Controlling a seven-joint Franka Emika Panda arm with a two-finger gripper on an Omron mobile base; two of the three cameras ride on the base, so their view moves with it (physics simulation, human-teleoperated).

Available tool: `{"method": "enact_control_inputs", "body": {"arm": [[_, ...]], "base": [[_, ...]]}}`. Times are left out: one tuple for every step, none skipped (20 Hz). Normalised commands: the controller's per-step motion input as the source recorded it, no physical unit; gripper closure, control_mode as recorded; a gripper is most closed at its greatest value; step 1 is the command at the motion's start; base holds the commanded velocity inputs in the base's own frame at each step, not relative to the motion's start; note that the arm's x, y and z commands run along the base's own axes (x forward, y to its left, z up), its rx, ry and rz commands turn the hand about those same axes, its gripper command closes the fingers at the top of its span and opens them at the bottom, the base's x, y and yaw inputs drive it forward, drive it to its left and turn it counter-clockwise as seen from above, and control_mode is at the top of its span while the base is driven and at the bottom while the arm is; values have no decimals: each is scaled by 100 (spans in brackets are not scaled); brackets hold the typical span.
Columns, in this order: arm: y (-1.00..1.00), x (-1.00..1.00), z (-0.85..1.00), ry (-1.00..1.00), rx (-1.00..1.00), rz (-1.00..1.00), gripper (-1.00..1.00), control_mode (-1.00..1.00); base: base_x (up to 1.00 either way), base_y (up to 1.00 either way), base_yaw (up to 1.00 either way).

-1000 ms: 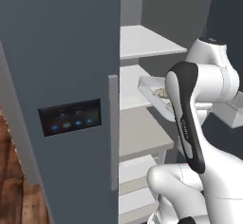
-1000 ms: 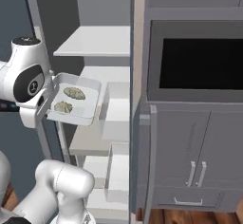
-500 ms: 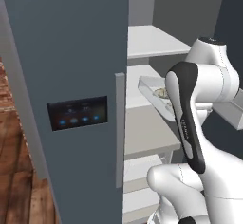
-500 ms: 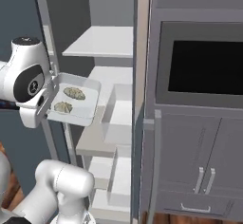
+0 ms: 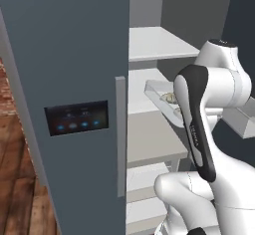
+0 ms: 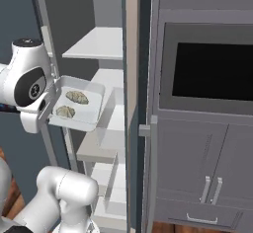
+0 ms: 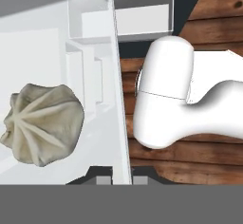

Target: Place two dumplings into each of the tupperware containers and then place the containers in the fridge.

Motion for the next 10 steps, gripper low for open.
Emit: {"method": "enact_control_inputs", "body": {"arm": [[0, 0, 0, 0, 0, 0, 100, 100], [0, 0, 0, 0, 0, 0, 100, 100], [0, 0, 0, 0, 0, 0, 100, 100], [0, 0, 0, 0, 0, 0, 100, 100], [0, 0, 0, 0, 0, 0, 100, 100], [0, 0, 0, 0, 0, 0, 100, 100], [0, 0, 0, 0, 0, 0, 100, 100], [0, 0, 0, 0, 0, 0, 100, 100], [0, 0, 0, 0, 0, 0, 100, 100], [0, 0, 0, 0, 0, 0, 100, 100]], "base": [[0, 0, 0], [0, 0, 0], [0, 0, 0], [0, 0, 0], [0, 0, 0], [0, 0, 0], [0, 14, 1], [0, 14, 3], [0, 16, 7], [0, 26, 10]]}}
